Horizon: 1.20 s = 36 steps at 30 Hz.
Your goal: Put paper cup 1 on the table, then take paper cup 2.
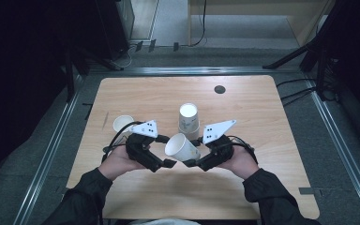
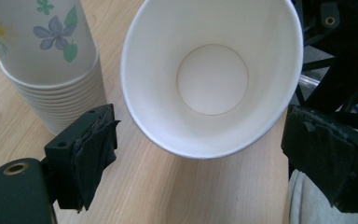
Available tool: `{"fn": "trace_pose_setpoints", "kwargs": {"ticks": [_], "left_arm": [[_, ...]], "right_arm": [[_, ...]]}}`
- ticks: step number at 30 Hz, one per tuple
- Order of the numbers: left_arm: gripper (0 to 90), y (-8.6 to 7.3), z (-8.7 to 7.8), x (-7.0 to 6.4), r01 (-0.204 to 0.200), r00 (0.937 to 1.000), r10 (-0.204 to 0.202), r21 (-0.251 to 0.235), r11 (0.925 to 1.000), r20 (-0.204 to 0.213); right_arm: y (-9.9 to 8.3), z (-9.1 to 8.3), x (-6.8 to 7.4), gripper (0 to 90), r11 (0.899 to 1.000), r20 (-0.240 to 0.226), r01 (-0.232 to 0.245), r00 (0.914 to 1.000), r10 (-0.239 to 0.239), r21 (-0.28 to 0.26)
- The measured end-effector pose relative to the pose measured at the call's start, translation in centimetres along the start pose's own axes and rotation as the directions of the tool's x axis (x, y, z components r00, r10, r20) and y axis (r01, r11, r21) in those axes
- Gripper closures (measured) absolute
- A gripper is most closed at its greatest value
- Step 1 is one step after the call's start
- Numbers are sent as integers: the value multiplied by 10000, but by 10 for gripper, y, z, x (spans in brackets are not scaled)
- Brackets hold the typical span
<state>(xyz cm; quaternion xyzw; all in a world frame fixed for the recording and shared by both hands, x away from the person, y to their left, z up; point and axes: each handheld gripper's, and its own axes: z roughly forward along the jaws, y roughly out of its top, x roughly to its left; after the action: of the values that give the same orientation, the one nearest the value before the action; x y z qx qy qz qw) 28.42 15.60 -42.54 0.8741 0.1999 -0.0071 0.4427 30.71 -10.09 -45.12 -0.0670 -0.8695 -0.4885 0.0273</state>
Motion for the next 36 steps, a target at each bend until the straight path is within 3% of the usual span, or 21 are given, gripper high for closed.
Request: {"fn": "trace_pose_setpoints", "kwargs": {"ticks": [4,11,19,28,32,36], "left_arm": [[110,1,1,-1,74,9999,-73,-171,9998,96],[115,2,6,0,567,9981,-548,-668,9962,294],[125,3,8,-2,471,9988,-461,-792,9957,149],[129,2,11,-2,716,9968,-677,-956,9928,435],[136,3,12,-4,603,9976,-566,-1035,9928,388],[211,3,12,-7,428,9990,-409,-1161,9923,191]], "right_arm": [[0,0,1,340,10000,-16,-3,10000,2,-61],[1,0,1,340,9998,-142,-16,9999,13,-176],[1,1,4,340,9998,-257,59,9996,-64,-180],[3,7,3,340,9999,-444,37,9990,-44,-164],[4,10,4,340,9999,-533,96,9985,-102,-104],[4,10,6,340,10000,-586,55,9983,-58,-58]]}}
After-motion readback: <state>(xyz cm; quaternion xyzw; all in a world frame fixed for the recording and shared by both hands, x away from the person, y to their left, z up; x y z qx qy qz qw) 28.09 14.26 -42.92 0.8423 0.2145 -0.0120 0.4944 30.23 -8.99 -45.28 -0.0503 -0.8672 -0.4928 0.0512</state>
